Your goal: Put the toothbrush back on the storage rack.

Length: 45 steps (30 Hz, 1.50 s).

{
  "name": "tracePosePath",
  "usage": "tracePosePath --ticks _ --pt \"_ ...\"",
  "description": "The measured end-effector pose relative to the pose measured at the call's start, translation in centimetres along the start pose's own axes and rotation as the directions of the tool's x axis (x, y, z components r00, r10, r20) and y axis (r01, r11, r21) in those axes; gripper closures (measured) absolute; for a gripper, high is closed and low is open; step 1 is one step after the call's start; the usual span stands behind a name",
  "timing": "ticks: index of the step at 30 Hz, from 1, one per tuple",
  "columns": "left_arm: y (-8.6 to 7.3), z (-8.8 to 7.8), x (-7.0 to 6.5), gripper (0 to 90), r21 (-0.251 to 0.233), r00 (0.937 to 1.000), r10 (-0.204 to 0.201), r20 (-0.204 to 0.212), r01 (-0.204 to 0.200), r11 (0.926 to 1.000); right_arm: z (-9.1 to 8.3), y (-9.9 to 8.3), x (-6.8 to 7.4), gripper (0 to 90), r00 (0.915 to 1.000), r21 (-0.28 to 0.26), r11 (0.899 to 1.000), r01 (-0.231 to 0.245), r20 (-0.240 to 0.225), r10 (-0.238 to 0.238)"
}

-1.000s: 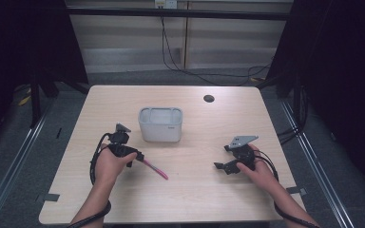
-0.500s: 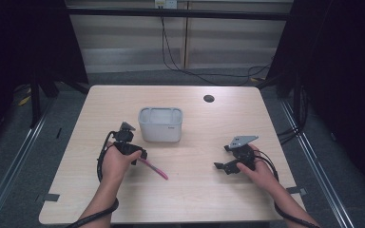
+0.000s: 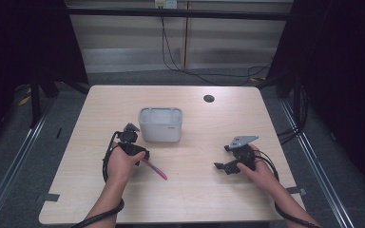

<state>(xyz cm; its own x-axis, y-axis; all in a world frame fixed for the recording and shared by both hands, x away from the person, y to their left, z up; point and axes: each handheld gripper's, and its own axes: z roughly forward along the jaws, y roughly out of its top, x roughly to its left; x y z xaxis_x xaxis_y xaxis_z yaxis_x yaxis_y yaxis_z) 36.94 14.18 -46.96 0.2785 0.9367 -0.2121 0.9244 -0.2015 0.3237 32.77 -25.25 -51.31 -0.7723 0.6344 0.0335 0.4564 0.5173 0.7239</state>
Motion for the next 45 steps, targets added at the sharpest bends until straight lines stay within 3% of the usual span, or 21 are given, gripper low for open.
tracePosePath --ticks 14,16,24,35,45 --pt "-0.11 0.28 -0.20 35.1 0.004 0.9998 -0.014 0.011 0.014 0.9999 -0.01 -0.01 -0.02 13.0 1.0000 -0.002 1.000 -0.001 0.000 0.001" --pt "-0.08 0.28 -0.18 35.5 0.005 1.0000 0.002 0.001 -0.002 1.0000 -0.01 -0.01 -0.02 12.9 1.0000 -0.002 1.000 0.000 -0.001 0.000" --pt "-0.08 0.16 -0.20 40.2 0.025 0.9999 0.003 -0.010 -0.003 0.9997 -0.03 -0.03 -0.03 13.0 1.0000 -0.002 1.000 0.001 -0.003 -0.001" --pt "-0.12 -0.07 -0.34 58.7 0.075 0.9999 -0.012 -0.007 0.013 0.9971 -0.03 -0.03 -0.03 13.0 1.0000 -0.002 1.000 0.001 -0.003 -0.001" --pt "-0.10 -0.08 0.03 72.6 0.094 0.9967 -0.080 0.012 0.078 0.9925 -0.03 -0.03 -0.03 13.0 1.0000 -0.002 1.000 0.001 -0.003 -0.001"
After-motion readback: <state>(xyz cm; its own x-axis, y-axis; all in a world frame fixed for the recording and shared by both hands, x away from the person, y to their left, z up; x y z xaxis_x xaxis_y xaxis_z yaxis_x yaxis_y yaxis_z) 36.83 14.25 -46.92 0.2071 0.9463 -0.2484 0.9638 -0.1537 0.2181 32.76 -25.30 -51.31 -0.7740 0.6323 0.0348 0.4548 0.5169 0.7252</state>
